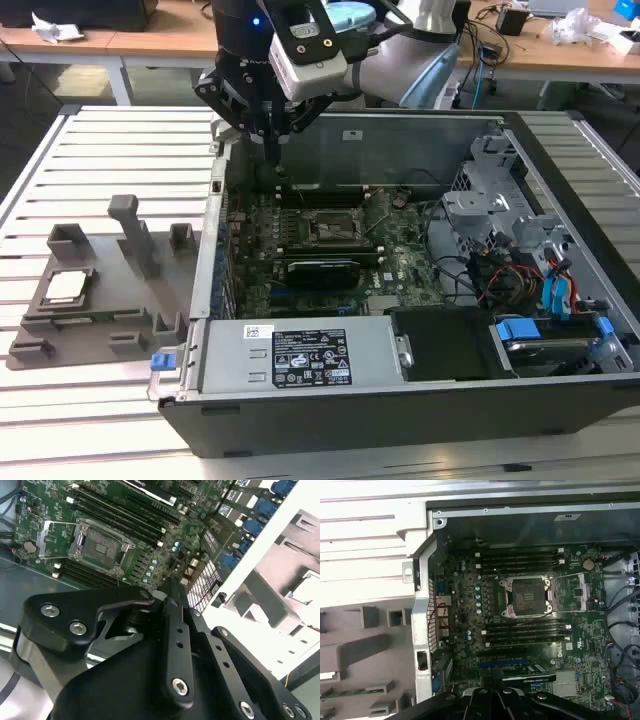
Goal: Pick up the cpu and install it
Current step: 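Reach for the cpu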
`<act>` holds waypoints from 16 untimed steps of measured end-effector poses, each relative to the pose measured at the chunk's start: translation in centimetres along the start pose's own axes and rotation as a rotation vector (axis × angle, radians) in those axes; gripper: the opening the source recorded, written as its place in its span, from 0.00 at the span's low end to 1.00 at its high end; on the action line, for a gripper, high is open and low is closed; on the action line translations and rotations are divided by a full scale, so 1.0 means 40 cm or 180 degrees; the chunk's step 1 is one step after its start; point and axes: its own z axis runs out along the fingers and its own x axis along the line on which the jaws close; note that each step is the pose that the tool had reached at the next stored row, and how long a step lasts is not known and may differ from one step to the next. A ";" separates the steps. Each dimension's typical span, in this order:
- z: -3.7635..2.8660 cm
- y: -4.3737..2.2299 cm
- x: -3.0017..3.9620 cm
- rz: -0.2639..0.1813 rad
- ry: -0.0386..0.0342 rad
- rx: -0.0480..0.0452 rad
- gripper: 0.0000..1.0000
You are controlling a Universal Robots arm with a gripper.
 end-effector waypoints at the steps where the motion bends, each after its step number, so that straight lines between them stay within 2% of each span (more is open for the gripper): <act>1: 0.000 0.000 0.004 0.0000 0.0000 0.0000 0.11; 2: 0.000 -0.001 0.010 0.0000 0.0000 0.0000 0.11; 8: -0.002 -0.006 0.084 0.0000 0.0000 0.0000 0.11; 11: -0.003 -0.008 0.110 0.0000 0.0000 0.0000 0.11; 14: -0.003 -0.009 0.127 0.0000 0.0000 0.0000 0.11; 16: -0.004 -0.011 0.146 0.0000 0.0000 0.0000 0.11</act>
